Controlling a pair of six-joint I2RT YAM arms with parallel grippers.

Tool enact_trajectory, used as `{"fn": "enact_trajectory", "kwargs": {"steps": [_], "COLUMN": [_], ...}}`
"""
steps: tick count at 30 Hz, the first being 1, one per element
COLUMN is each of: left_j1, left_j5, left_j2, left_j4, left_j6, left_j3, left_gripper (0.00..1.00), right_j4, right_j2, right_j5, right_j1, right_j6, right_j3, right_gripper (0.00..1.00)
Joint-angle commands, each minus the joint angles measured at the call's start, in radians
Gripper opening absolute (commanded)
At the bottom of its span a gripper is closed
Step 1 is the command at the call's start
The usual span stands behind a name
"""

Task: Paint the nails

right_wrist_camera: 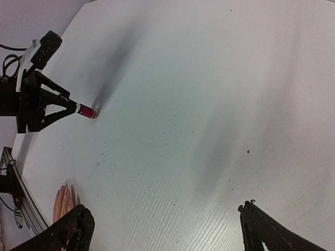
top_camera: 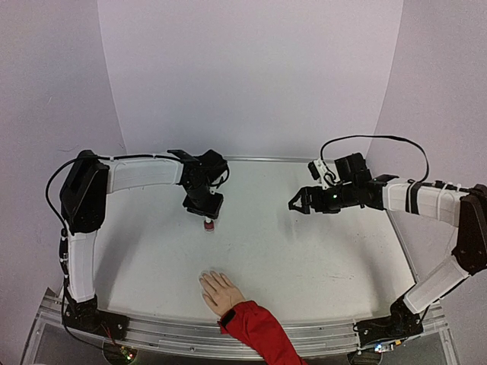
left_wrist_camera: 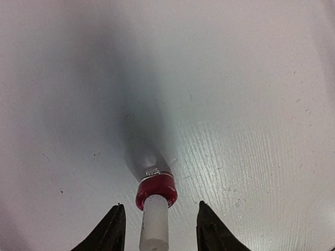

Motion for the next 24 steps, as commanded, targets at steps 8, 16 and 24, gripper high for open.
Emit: {"fn": "enact_trajectory", "kwargs": {"steps": [8, 16, 24], "left_j1": [0.001, 0.001, 0.001], "left_j5": [-0.02, -0.022, -0.014], "left_j2": [0.018, 0.022, 0.014], "left_j4": [-0.017, -0.027, -0.04], "left_j6": [-0.008, -0.006, 0.007], "left_j3": [0.057, 0.049, 0.049], "left_gripper": [0.28, 0.22, 0.08], "right_j4": [0.016, 0.041, 0.05], "right_j2": [-0.045, -0.036, 0.004], "right_j5": [0.002, -0.005, -0.011], "right_j1": [0.007, 0.011, 0.015], "right_j6": [0.034, 0.028, 0.023], "right_j3": [-0.007, -0.012, 0.008], "right_gripper": [0.98, 0.98, 0.98]}}
